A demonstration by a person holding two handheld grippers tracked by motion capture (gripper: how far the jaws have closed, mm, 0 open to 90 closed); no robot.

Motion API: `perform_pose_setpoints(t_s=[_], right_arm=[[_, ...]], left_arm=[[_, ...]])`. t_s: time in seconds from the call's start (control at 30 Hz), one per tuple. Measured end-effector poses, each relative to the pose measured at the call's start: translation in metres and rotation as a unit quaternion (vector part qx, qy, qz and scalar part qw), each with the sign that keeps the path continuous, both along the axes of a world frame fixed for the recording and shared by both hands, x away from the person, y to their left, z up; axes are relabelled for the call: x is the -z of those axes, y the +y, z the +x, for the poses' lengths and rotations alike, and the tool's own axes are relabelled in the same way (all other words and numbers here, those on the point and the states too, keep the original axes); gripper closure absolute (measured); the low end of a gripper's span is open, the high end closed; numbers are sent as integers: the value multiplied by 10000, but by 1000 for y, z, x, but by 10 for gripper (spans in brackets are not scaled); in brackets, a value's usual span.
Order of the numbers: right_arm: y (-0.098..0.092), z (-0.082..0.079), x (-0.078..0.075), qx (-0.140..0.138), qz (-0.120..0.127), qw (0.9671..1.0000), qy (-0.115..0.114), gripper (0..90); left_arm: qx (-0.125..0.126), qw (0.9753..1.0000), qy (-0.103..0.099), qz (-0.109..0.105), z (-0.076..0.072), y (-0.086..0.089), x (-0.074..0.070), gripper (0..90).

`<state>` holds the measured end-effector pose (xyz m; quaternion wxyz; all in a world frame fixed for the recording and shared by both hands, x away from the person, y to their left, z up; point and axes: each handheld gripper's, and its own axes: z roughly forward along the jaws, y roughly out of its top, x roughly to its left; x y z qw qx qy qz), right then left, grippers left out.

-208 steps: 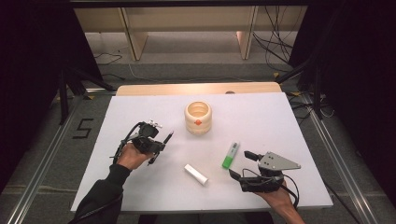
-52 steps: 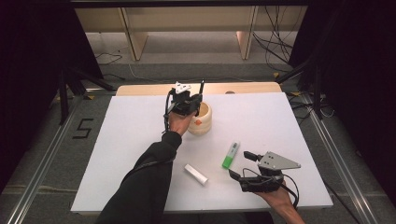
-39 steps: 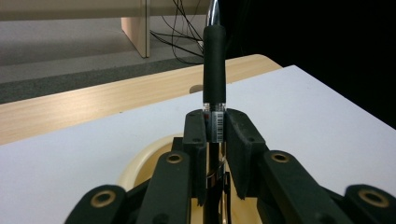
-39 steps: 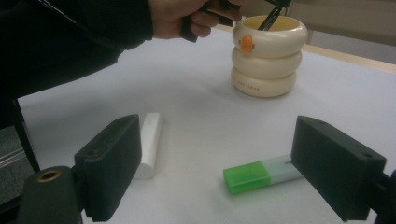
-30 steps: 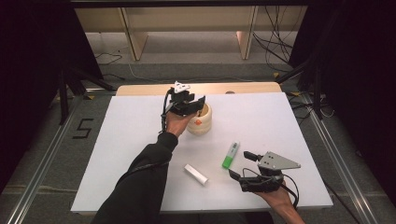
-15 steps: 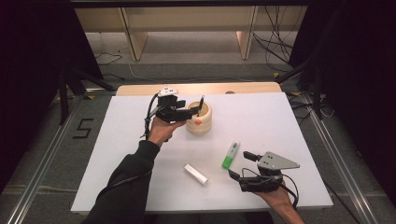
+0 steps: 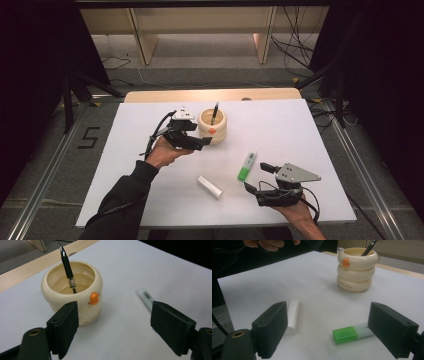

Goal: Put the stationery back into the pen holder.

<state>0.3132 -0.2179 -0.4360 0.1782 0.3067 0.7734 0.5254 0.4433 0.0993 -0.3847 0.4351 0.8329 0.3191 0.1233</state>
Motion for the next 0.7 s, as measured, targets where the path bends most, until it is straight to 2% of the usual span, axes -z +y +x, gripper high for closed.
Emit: perform_pose_setpoints(t_s=[0.2,0.6,0.7], right_arm=[[0,0,0,-20,1,10000,-17,169],[0,0,0,-10,-6,10000,1,169],[0,0,0,1,-15,10000,7,169]], left_arm=[[257,9990,118,339,-7,-2,8,201],[578,9967,176,547,-19,-3,9,181],[686,9950,226,688,-22,-4,10,172]])
